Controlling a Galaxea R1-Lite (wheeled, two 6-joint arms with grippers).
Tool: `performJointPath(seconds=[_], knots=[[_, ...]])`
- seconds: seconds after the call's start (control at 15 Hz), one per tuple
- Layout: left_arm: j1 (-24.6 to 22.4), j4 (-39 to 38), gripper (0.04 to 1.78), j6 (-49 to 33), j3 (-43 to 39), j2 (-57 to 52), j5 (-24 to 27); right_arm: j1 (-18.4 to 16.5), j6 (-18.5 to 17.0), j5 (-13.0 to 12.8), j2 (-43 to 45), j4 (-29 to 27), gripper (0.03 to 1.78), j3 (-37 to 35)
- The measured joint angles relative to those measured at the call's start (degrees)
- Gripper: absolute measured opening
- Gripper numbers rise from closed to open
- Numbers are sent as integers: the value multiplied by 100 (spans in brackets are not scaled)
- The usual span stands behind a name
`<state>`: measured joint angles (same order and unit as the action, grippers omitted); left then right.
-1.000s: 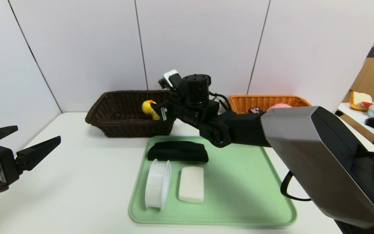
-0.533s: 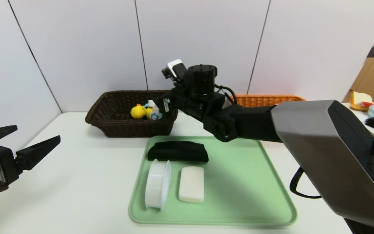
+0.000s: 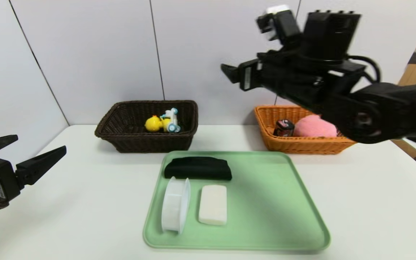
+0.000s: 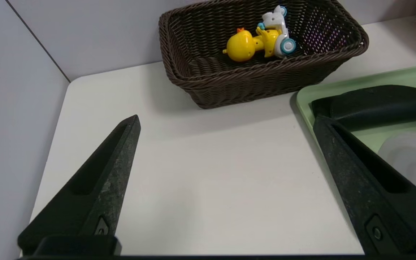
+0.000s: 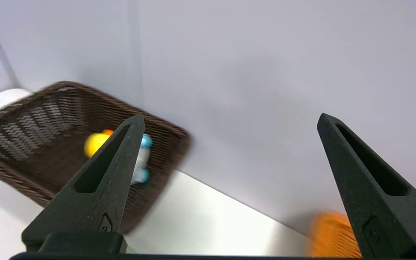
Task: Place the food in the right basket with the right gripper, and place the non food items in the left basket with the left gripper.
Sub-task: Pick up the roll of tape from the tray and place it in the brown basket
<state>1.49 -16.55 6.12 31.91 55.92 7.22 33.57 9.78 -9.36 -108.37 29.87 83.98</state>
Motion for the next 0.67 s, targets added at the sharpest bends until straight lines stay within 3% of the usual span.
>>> performJointPath(seconds=[0.13, 0.27, 0.47, 0.67], knots=[[0, -11, 169, 0, 0, 6, 2, -618, 20, 38, 920, 87, 166, -1017], [9, -63, 169, -1, 11, 20, 11, -1506, 24, 176, 1836, 122, 167, -1987], [212, -238, 169, -218, -2, 41, 11, -2760, -22, 683, 3198, 128, 168, -3382], [661, -218, 169, -528, 11, 52, 11, -3461, -165, 1125, 4556, 59, 169, -4791]])
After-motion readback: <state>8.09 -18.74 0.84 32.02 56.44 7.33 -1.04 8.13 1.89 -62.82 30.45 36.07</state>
